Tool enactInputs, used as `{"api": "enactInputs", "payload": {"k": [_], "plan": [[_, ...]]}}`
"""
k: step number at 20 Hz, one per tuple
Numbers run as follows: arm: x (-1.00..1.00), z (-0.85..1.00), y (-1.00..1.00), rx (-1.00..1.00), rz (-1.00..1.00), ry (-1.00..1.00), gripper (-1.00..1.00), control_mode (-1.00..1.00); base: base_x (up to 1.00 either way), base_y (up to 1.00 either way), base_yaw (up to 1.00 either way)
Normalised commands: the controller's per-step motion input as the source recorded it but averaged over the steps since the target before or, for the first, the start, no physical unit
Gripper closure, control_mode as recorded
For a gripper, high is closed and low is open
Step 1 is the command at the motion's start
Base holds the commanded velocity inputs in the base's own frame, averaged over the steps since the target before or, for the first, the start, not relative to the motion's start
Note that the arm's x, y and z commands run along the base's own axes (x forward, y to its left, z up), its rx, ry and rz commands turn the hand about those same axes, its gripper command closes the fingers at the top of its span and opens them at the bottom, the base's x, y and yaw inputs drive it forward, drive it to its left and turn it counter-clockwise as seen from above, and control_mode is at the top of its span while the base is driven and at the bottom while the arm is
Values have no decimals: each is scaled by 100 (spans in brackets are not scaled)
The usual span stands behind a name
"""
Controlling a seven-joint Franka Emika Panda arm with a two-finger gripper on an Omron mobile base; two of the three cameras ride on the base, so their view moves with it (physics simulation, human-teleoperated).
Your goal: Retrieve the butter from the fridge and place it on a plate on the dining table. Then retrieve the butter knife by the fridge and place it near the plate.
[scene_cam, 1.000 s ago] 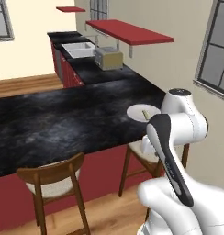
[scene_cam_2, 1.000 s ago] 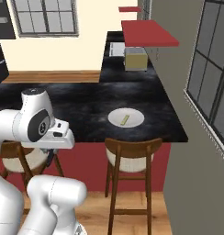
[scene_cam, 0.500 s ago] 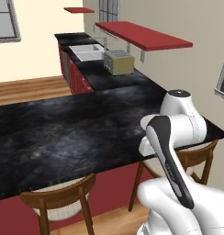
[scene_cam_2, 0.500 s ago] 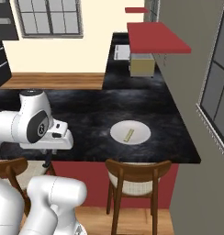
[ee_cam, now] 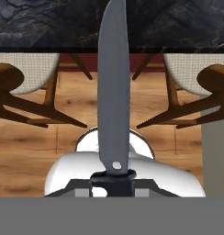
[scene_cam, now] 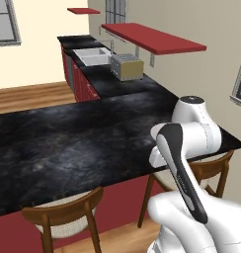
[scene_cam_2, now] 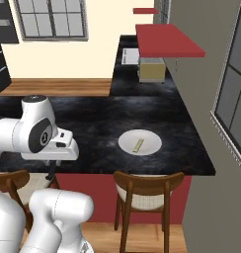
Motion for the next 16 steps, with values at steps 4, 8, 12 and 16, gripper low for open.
{"api": "enactInputs", "payload": {"k": [4, 8, 12, 16], "plan": [[0, 0, 0, 0, 0, 0, 100, 100, 24, 3, 2], [0, 0, 0, 0, 0, 0, 100, 100, 0, 0, 0], [0, 0, 0, 0, 0, 0, 100, -100, 0, 0, 0], [31, 0, -1, 0, 1, 0, 100, -100, 0, 0, 0]]}}
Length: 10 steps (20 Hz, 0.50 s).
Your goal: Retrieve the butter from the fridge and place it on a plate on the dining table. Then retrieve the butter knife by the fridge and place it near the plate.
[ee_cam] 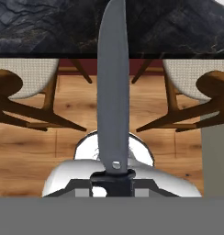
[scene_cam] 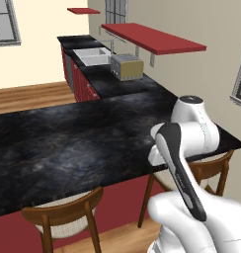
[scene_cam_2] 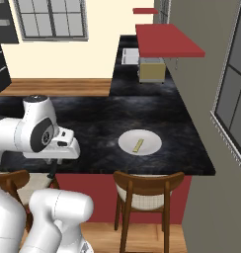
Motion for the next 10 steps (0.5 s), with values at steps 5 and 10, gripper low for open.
{"api": "enactInputs", "payload": {"k": [5, 10], "plan": [[63, 7, -1, -7, 0, 0, 100, -100, 0, 0, 0], [97, 4, 0, -7, -4, 2, 100, -100, 0, 0, 0]]}}
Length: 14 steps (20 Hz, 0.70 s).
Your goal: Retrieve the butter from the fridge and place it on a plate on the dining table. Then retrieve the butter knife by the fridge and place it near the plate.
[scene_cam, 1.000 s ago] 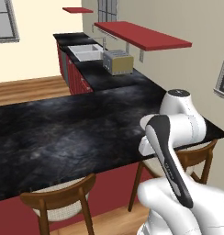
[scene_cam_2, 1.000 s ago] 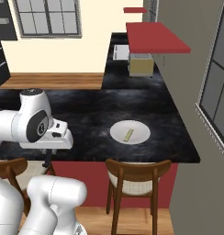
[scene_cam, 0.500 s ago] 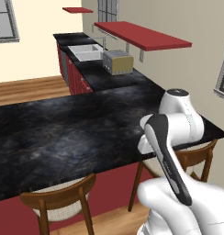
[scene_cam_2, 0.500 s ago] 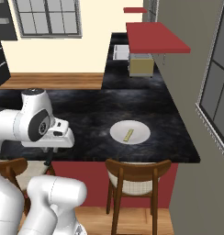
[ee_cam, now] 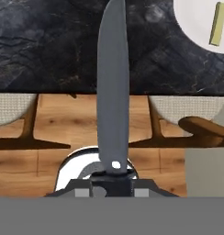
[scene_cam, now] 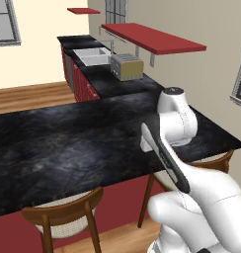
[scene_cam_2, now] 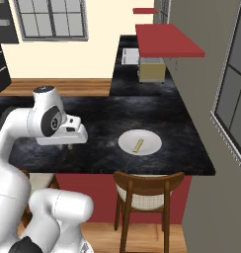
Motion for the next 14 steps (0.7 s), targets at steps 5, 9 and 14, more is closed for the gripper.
{"api": "enactInputs", "payload": {"k": [5, 9, 14], "plan": [[100, 0, -2, 0, -7, 1, 100, -100, 0, 0, 0], [100, 0, -13, 0, -5, 0, 100, -100, 0, 0, 0], [98, -5, -17, 0, 0, -1, 100, -100, 0, 0, 0]]}}
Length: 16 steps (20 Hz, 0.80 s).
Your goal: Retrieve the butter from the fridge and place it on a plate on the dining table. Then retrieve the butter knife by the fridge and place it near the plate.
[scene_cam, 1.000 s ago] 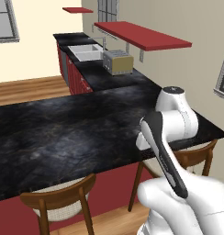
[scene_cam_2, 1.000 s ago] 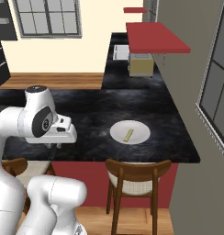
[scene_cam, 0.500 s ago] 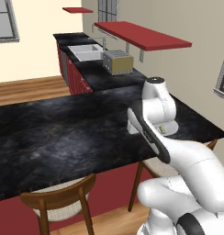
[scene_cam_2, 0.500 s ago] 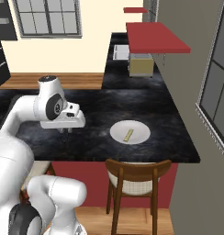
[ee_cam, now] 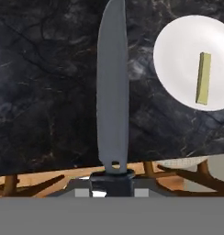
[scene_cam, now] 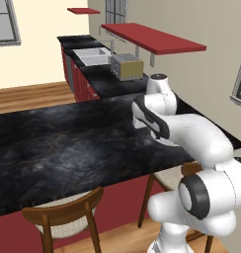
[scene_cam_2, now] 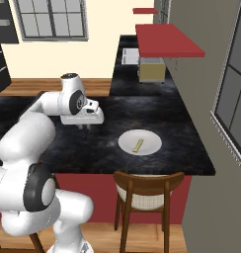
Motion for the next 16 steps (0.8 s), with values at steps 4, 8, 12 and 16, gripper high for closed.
{"api": "enactInputs", "payload": {"k": [4, 8, 12, 16], "plan": [[72, -20, -27, 0, 0, -10, 100, -100, 0, 0, 0], [46, -21, -14, 0, 0, -11, 100, -100, 0, 0, 0], [21, -18, 0, 0, 0, -8, 100, -100, 0, 0, 0], [6, -36, -16, 0, -1, -6, 100, -100, 0, 0, 0]]}}
